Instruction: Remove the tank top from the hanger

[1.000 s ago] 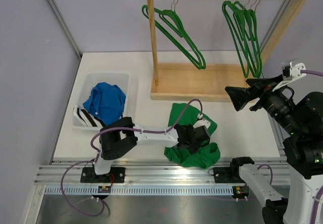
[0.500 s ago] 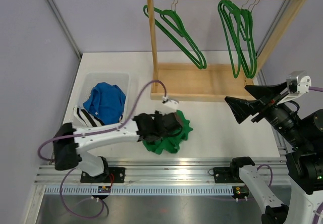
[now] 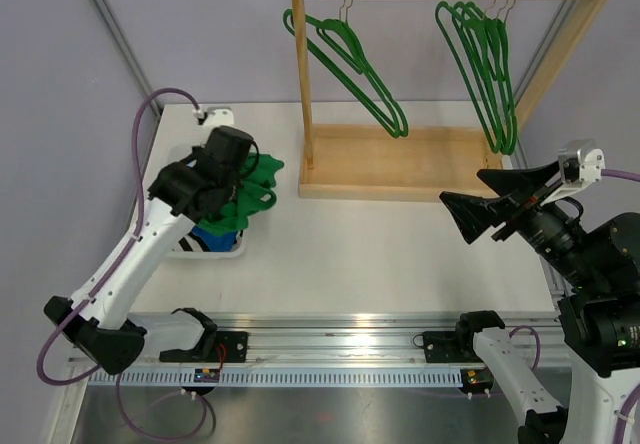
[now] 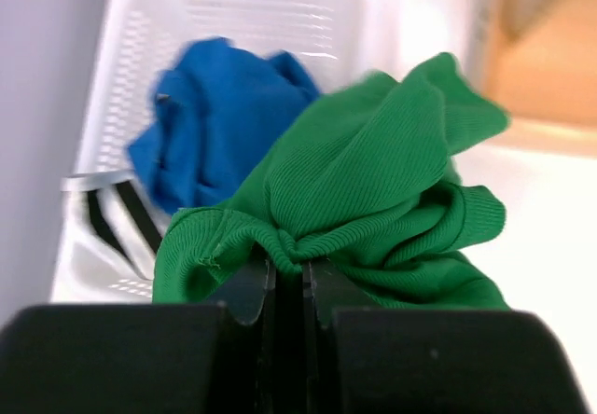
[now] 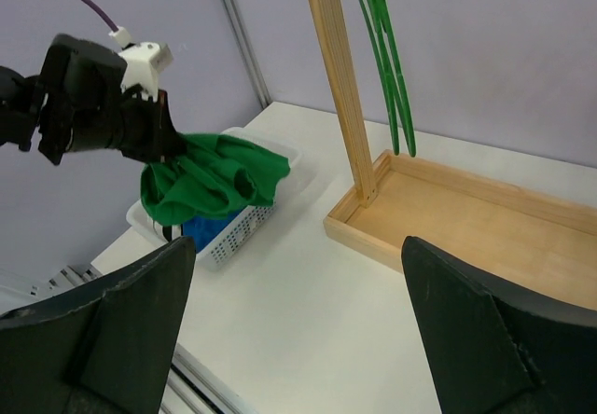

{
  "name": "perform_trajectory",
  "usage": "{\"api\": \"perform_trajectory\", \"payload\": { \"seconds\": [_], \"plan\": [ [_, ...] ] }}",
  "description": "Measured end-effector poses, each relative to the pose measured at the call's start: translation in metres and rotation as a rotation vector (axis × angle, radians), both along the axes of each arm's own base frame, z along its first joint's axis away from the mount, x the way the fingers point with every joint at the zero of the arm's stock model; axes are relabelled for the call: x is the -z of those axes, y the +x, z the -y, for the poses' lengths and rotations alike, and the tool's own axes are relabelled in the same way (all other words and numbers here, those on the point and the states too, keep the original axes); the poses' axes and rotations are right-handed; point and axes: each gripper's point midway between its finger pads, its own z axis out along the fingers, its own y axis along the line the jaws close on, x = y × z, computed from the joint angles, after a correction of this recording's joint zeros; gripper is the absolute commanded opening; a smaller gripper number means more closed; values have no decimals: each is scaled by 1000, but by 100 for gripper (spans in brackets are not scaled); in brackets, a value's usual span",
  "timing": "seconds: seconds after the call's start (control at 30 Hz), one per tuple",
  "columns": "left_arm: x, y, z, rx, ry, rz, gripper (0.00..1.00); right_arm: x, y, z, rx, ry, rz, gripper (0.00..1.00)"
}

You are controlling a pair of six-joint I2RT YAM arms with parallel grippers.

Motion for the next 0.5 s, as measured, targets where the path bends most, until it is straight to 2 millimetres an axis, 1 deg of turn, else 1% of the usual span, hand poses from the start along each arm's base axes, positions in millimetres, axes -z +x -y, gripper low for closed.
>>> {"api": "perform_trajectory", "payload": {
  "seconds": [0.07, 0.13, 0.17, 0.23, 0.33, 0.4, 0.43, 0.47, 0.5],
  "plan": [
    [-6, 12, -31, -81, 4, -5, 0, 1, 1, -1, -7, 5, -2, 99],
    [-5, 23, -60, -160, 17, -33, 0, 2, 2, -3, -18, 13, -3, 100],
    [0, 30, -74, -203, 22, -55, 0, 2, 3, -4, -25, 16, -4, 99],
    [13, 43, -94, -266, 29, -102, 0, 2, 3, -6, -33, 21, -2, 100],
    [50, 60, -123, -348, 28, -217, 0, -1, 3, -9, -50, 30, 6, 100],
    [83, 72, -136, -383, 15, -304, 0, -2, 4, -10, -61, 38, 10, 100],
    [102, 78, -139, -388, 1, -352, 0, -1, 5, -12, -69, 42, 9, 100],
    [128, 85, -137, -380, -17, -416, 0, 0, 6, -13, -77, 46, 7, 100],
    [143, 87, -137, -379, -30, -454, 0, 2, 8, -14, -82, 51, -2, 100]
  ]
}}
